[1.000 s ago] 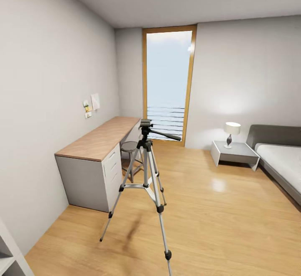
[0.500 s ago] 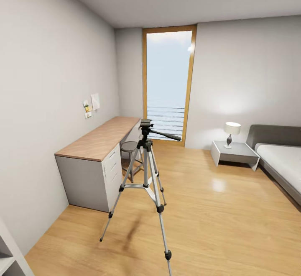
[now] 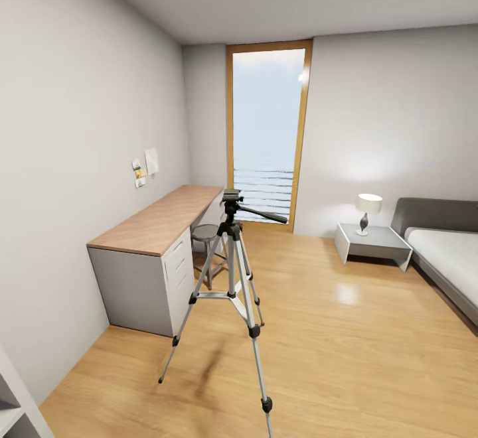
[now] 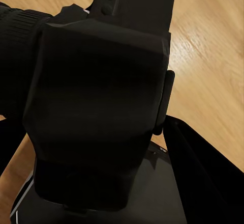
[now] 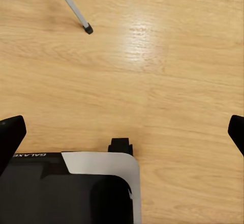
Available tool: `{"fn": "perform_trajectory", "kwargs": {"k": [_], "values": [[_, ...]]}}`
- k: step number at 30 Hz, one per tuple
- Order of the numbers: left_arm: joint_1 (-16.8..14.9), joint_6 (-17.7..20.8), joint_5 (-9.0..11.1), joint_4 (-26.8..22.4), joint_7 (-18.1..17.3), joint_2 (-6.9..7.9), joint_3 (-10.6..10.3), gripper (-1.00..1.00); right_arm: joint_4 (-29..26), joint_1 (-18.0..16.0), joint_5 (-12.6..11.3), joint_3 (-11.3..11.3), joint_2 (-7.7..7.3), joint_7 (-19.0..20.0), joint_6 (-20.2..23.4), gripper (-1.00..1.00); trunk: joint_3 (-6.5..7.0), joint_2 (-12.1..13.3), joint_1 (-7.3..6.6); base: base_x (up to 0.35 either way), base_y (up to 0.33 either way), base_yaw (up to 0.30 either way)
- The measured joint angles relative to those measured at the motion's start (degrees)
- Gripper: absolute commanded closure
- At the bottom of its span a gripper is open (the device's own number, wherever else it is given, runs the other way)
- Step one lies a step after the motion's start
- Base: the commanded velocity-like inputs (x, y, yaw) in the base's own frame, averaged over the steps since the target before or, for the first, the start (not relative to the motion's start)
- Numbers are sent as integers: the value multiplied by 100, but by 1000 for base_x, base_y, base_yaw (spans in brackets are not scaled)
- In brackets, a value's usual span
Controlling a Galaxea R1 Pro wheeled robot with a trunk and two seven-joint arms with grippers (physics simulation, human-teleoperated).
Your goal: Attach the digital camera to the camera tripod in the bedroom.
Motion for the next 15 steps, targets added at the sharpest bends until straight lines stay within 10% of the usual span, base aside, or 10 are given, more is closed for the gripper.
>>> {"fn": "perform_trajectory", "kwargs": {"k": [15], "values": [[0, 29, -9, 0, -37, -1, -1, 100, 7, 1, -4, 0, 35, -78, -14, -100, 0, 0, 0, 61, 206, -93]]}}
